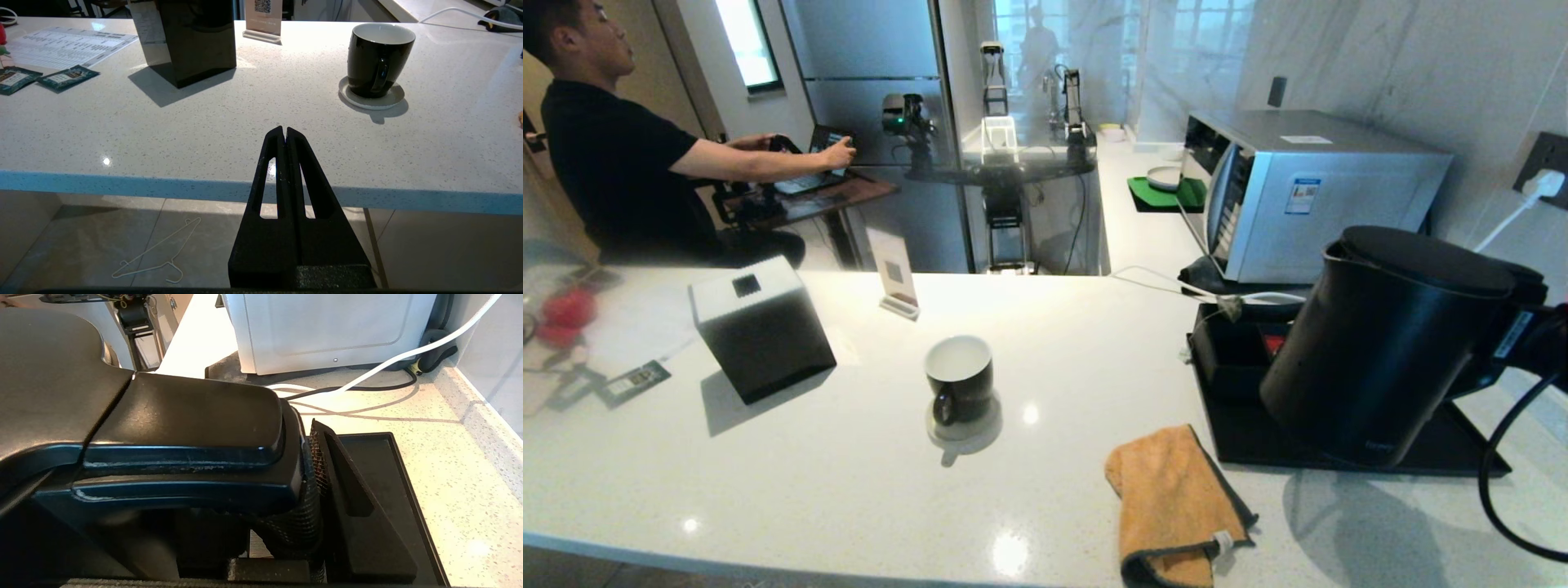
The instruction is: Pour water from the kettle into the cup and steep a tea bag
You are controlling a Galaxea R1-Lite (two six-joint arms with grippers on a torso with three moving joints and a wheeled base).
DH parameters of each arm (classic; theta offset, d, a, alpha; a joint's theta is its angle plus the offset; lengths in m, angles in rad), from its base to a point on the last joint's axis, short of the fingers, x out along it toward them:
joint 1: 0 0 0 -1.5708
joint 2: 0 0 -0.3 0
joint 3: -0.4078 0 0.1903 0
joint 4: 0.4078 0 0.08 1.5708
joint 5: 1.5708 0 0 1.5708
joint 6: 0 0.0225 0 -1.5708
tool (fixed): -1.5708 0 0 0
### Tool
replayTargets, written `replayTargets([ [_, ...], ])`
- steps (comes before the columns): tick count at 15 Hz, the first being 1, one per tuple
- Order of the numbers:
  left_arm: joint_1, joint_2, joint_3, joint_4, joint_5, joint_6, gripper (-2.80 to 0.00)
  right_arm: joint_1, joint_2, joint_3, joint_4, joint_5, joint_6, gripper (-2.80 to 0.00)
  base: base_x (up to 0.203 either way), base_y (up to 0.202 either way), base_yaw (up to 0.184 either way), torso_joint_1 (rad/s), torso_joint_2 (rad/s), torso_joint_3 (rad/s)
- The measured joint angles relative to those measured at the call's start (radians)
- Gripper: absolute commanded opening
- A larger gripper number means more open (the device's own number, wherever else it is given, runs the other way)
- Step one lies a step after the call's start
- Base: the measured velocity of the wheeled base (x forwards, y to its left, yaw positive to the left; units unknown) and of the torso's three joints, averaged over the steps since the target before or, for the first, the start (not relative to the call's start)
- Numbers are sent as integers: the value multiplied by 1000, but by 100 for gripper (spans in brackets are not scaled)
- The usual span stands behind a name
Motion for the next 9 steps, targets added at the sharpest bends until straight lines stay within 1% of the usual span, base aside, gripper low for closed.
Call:
replayTargets([
  [9,0,0,0,-1,0,-2,-280,-1,-17,23,1,-1,-1,-280,0,0,0,0,0,0],
])
